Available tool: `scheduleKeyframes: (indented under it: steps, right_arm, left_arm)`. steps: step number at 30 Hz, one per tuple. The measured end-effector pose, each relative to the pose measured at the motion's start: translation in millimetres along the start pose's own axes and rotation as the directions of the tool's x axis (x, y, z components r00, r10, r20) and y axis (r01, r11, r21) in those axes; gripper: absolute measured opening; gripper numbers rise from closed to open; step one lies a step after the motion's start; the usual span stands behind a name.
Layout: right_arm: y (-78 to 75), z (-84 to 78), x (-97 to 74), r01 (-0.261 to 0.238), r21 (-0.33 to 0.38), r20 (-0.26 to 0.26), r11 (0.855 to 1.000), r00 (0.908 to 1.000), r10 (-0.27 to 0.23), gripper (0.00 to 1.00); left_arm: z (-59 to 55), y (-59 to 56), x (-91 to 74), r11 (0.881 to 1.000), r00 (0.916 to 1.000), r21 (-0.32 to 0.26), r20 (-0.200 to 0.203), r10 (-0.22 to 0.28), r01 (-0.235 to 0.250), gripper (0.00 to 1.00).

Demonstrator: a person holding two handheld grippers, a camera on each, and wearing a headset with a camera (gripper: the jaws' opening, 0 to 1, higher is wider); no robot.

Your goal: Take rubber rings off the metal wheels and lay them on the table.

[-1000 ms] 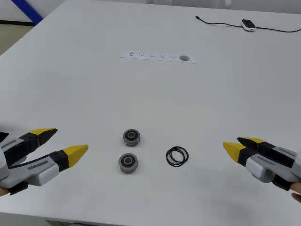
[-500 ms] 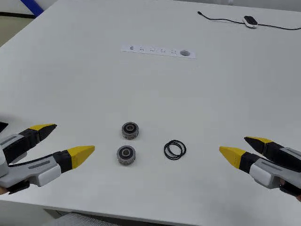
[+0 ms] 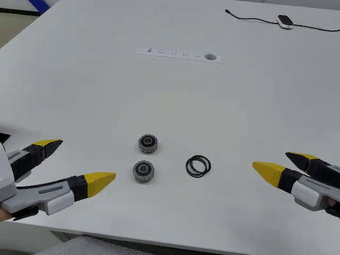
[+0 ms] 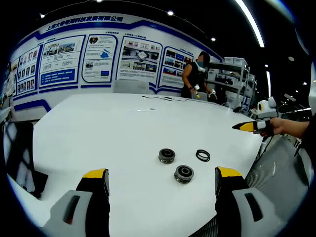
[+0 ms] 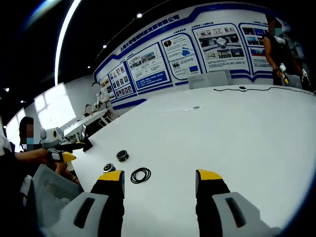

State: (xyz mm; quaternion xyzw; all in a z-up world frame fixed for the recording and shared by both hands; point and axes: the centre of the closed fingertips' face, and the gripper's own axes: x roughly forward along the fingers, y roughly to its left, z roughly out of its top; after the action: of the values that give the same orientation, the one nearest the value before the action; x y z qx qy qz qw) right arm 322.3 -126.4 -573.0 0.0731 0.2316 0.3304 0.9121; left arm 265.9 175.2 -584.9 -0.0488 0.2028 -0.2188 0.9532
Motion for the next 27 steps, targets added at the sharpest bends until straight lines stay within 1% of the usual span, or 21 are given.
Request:
scheduleKeyframes:
  steps: [7, 8, 11, 16, 19, 22, 27]
  right_arm:
    - [-0.6, 1.1, 1.1, 0.007, 0.01, 0.0, 1.0, 1.0, -0.007, 0.63]
    - [0.5, 1.4, 1.8, 0.005, 0.009, -0.001, 1.0, 1.0, -0.005, 0.64]
    - [8.4, 1.2, 4.8, -0.014, -0.021, -0.015, 1.0, 0.9998, 0.013, 0.66]
    - [21.5, 3.7, 12.1, -0.041, -0.046, -0.016, 0.998, 0.9991, 0.04, 0.7]
    - [27.7, 2.5, 16.4, -0.058, -0.062, -0.028, 0.996, 0.998, 0.056, 0.71]
    - [31.3, 2.1, 18.1, -0.066, -0.066, -0.029, 0.996, 0.9975, 0.064, 0.73]
    - [32.0, 1.6, 19.0, -0.07, -0.063, -0.03, 0.996, 0.9972, 0.069, 0.74]
  left_arm:
    - [-7.3, -6.7, 3.0, 1.0, 0.999, 0.002, -0.034, -0.03, 0.03, 0.96]
    - [-8.9, -8.8, 3.1, 0.999, 0.9983, 0.005, -0.044, -0.039, 0.04, 0.97]
    - [-12.2, -7.7, 2.8, 0.999, 0.9978, 0.011, -0.058, -0.033, 0.034, 0.98]
    - [-14.1, -4.6, -1.1, 1.0, 0.9981, -0.003, -0.057, -0.025, 0.024, 0.98]
    - [-14.2, -2.6, -3.0, 1.0, 0.9983, -0.007, -0.056, -0.016, 0.016, 0.98]
    - [-15.3, -2.3, -4.0, 1.0, 0.9979, -0.008, -0.062, -0.016, 0.016, 0.98]
    - [-14.5, -3.3, -3.6, 1.0, 0.9978, -0.006, -0.063, -0.022, 0.022, 0.98]
